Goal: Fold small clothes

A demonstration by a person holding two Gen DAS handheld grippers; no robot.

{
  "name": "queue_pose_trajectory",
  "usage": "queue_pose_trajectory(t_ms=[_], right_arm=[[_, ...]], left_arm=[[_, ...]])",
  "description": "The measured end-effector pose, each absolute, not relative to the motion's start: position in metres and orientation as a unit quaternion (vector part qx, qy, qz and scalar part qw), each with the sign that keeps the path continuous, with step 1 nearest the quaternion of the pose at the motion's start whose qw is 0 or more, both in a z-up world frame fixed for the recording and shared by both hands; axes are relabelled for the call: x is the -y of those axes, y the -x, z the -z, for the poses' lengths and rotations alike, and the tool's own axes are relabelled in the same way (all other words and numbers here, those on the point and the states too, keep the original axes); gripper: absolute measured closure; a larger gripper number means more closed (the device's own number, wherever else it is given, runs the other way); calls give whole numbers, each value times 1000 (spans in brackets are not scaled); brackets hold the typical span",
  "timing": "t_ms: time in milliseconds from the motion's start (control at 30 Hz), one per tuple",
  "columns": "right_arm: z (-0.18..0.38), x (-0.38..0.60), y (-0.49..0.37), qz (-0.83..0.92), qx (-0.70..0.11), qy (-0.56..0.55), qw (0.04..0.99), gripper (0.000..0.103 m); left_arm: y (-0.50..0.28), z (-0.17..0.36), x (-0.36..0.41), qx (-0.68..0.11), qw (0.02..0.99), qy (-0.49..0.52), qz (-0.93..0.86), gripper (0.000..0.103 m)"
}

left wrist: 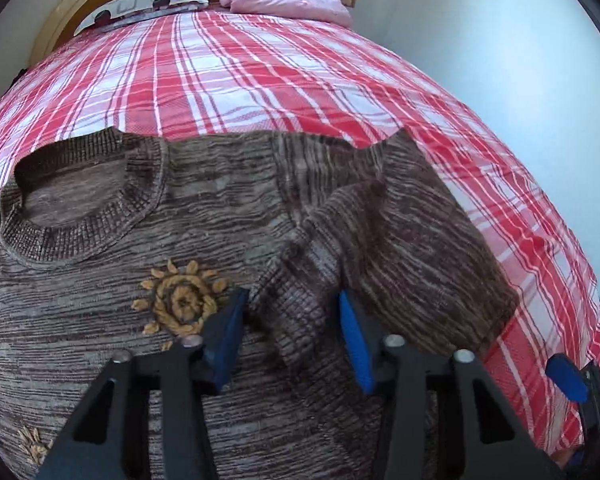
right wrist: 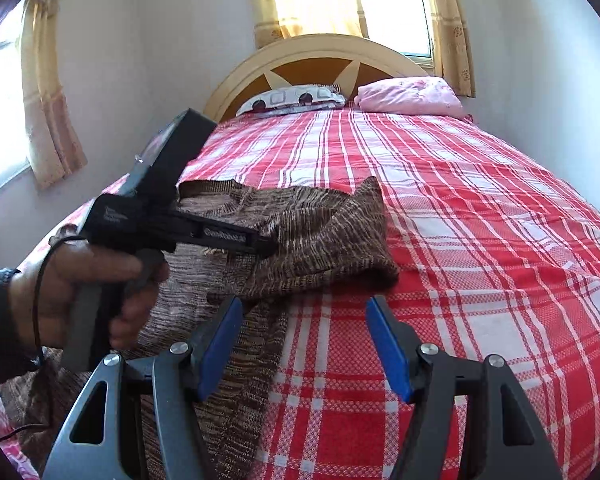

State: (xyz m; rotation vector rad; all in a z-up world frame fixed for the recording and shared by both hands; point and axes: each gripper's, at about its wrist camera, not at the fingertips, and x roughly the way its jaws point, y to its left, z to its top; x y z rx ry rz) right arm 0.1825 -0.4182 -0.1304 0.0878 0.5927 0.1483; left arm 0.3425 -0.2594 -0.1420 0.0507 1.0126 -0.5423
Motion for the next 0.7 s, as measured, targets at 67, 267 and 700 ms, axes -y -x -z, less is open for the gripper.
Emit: queue_pose_trajectory(t_ms=[67,267,700], right_arm=[[131,421,-181,-72,-288,-50,954,38],[133,430,-183,-66,-291,-68,952,38],[137,431,-187,-60,-300,-69,950,38]], left_arm=[[-341,141,259,-481,833,-11,273,89],[-337,117,249,-447,854,-29,265,91],[-379,95,175,-433,878,-48,197,91]])
